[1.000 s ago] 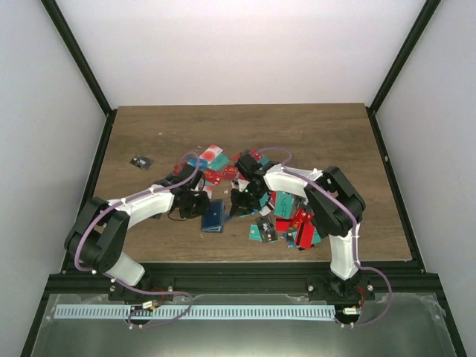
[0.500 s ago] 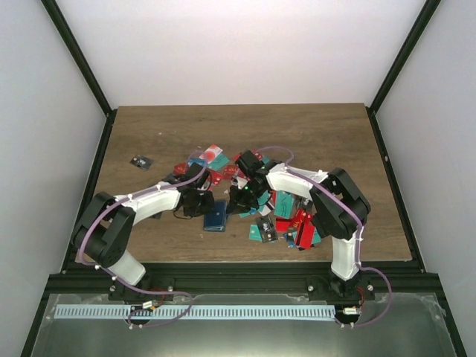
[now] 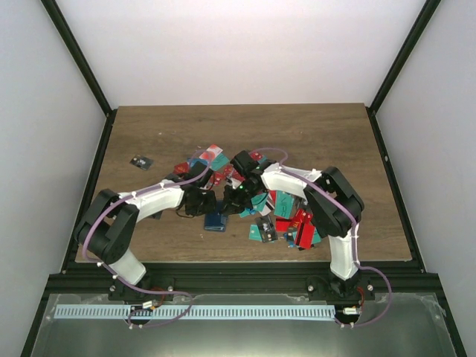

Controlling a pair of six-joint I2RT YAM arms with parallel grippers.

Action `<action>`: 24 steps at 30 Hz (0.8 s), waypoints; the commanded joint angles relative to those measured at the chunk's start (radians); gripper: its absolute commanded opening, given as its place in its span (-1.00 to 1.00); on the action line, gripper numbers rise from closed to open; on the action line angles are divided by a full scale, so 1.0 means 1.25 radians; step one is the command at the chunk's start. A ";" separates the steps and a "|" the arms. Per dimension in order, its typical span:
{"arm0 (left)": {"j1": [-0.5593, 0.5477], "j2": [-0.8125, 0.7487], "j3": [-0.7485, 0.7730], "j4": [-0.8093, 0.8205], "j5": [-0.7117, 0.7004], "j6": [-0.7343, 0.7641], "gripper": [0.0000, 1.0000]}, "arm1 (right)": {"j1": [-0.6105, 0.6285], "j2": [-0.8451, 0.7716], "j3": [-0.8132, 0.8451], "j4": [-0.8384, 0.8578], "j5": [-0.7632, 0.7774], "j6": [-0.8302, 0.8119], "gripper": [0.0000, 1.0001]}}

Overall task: Put the credit cards into the card holder
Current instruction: Close the card holder at the center of the board.

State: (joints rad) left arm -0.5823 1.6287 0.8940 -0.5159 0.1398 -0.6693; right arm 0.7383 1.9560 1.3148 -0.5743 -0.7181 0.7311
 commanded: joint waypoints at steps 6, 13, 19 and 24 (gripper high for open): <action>-0.009 0.043 -0.025 0.003 0.004 0.016 -0.65 | 0.022 0.063 0.067 0.042 -0.055 0.015 -0.84; -0.009 0.041 -0.036 0.020 0.027 0.019 -0.65 | 0.022 0.100 0.102 0.011 -0.012 0.010 -0.85; -0.009 0.038 -0.045 0.030 0.038 0.020 -0.65 | 0.022 0.115 0.122 -0.045 0.044 0.008 -0.85; -0.009 0.038 -0.045 0.036 0.044 0.020 -0.65 | 0.022 0.127 0.127 -0.078 0.070 0.008 -0.78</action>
State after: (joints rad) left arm -0.5823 1.6268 0.8814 -0.4976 0.1513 -0.6510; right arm 0.7536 2.0804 1.4349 -0.6518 -0.6952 0.7452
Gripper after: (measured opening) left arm 0.173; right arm 0.098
